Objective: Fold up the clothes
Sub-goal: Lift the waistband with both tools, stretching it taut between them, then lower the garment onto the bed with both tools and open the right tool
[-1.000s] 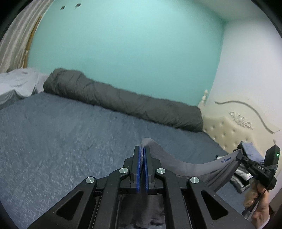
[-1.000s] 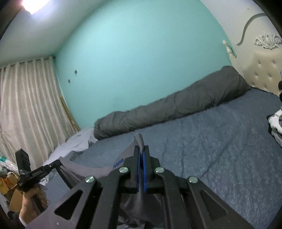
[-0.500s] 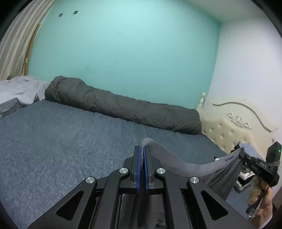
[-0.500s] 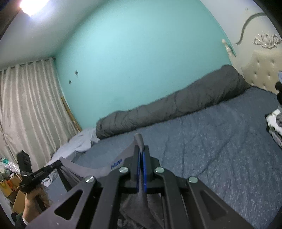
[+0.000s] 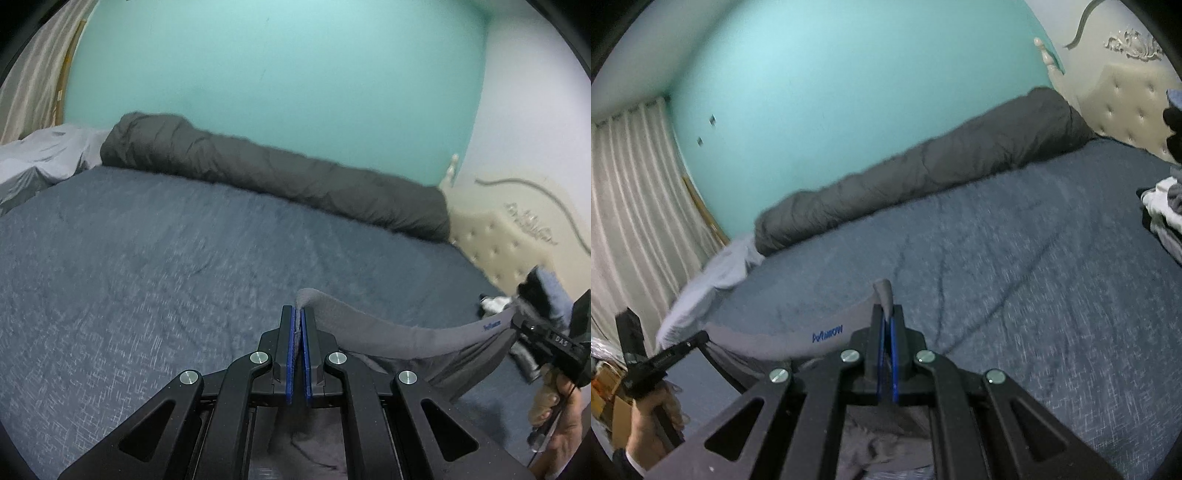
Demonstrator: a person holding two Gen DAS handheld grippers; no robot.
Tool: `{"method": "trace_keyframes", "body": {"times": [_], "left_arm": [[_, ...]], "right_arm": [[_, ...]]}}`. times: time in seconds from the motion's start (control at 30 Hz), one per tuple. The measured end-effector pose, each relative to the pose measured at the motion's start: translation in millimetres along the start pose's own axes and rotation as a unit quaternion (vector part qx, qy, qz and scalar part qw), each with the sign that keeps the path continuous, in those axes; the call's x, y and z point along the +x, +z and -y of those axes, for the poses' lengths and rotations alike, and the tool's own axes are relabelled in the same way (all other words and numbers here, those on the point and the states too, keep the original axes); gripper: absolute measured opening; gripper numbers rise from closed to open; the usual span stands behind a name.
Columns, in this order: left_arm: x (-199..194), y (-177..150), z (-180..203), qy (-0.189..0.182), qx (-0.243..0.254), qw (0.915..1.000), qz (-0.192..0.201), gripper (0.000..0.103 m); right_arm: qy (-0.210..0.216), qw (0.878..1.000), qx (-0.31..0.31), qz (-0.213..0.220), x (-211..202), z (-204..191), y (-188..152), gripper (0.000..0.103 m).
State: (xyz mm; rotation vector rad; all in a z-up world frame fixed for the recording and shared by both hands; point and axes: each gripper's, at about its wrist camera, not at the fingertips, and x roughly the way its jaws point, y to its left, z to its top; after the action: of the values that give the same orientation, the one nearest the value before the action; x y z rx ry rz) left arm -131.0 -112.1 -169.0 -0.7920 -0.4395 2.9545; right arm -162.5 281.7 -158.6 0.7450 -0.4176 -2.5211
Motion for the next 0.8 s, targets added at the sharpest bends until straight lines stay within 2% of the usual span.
{"method": "trace_keyframes", "body": {"times": [0.23,0.33,0.5,0.67,0.8], "left_arm": [[50,-26,-13,0.018,-0.001,0.9977,-0.065,0.004],[66,-37,-18,0.024,-0.002,0.9954,-0.093,0.004],[78,-50,-22,0.023,-0.006,0.9919,-0.125,0.004],[87,-63,-26,0.022,-0.007,0.9876,-0.155,0.004],[80,-70,-29,0.024,-0.006,0.9871,-0.158,0.004]], "right_arm": [[-0.028,0.997,0.001,-0.070,51,20,-35,0.002],[-0.040,0.995,0.000,-0.094,60,24,-46,0.002],[-0.061,0.988,-0.023,-0.139,75,25,-61,0.002],[-0.070,0.982,-0.018,-0.173,78,34,-73,0.002],[-0.069,0.981,-0.019,-0.178,75,37,-79,0.002]]}}
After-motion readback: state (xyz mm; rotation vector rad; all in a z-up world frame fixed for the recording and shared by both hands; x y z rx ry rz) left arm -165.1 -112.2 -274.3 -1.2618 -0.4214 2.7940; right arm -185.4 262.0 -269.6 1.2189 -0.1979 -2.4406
